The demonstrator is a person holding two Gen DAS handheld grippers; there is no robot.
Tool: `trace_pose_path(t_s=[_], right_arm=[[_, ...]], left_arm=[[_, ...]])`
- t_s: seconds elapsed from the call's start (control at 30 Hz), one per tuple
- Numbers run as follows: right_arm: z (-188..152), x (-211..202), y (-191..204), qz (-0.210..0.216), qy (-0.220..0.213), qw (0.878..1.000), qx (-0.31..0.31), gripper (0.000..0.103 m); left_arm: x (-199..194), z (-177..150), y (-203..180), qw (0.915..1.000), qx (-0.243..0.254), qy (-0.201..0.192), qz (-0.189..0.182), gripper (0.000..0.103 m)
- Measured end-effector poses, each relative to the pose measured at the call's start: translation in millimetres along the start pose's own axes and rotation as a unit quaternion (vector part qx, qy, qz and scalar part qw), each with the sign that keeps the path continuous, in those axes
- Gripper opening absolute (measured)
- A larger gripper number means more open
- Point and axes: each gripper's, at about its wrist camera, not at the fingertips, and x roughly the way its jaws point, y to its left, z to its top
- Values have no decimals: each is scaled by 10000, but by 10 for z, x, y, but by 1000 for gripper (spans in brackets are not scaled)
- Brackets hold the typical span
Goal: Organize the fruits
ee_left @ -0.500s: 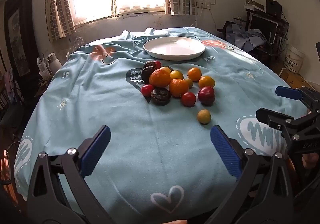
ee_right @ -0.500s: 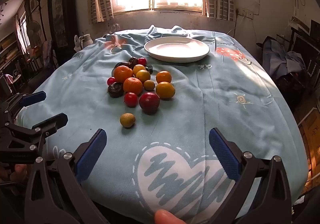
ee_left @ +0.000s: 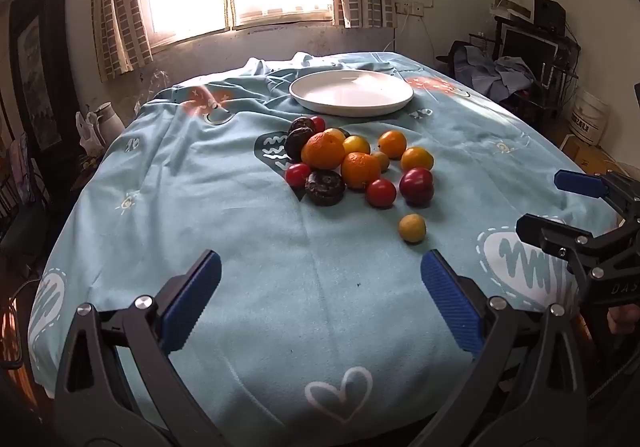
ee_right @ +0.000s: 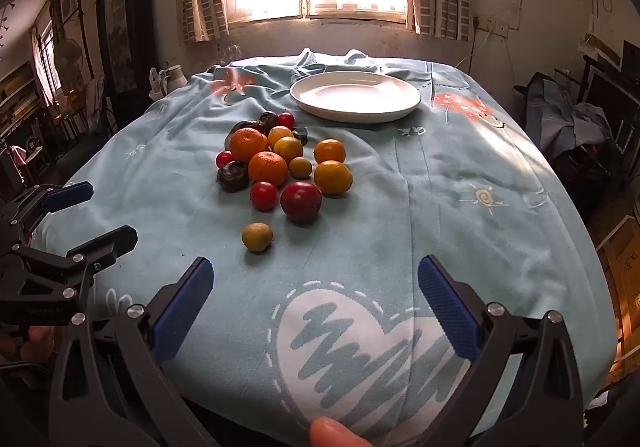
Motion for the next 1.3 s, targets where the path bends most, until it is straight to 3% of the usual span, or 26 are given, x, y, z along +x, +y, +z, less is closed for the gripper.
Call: trace_pose_path(t_s=[1.3], right_arm=[[-9, 26, 40, -22, 52, 10000, -32, 102]], left_arm=[[35, -41, 38, 10000, -78, 49, 37, 101]])
